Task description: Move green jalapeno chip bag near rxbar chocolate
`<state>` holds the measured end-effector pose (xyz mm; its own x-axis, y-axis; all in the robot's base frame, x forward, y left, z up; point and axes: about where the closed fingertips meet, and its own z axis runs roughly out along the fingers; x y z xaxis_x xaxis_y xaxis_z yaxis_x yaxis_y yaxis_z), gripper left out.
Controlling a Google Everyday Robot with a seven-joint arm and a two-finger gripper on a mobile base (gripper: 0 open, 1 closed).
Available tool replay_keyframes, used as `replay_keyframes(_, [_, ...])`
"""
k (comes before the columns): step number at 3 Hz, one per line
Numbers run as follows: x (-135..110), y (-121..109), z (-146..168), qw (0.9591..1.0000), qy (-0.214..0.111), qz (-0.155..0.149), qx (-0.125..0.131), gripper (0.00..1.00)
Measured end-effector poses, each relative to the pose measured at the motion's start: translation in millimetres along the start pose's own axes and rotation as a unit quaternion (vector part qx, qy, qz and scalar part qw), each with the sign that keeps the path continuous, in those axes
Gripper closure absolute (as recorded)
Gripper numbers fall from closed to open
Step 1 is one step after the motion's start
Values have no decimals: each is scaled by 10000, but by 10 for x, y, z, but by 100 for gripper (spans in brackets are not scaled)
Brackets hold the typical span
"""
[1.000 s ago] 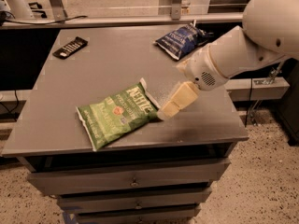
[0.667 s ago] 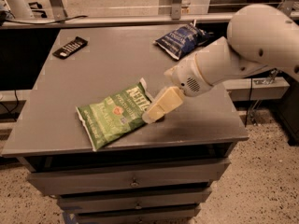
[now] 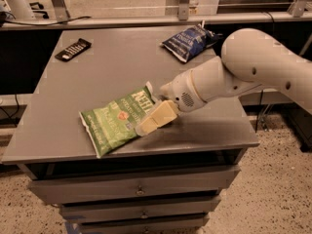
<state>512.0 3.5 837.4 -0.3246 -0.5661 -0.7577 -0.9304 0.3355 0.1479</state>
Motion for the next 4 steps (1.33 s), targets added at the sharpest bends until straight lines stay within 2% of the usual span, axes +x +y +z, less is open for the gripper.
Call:
replay_keyframes(1, [-7, 19, 73, 9999, -99, 2, -20, 18])
replay_keyframes(3, [-38, -50, 56, 9997, -246, 6, 37, 64])
replay_keyframes(4, [-145, -264, -68, 9992, -307, -95, 255, 87])
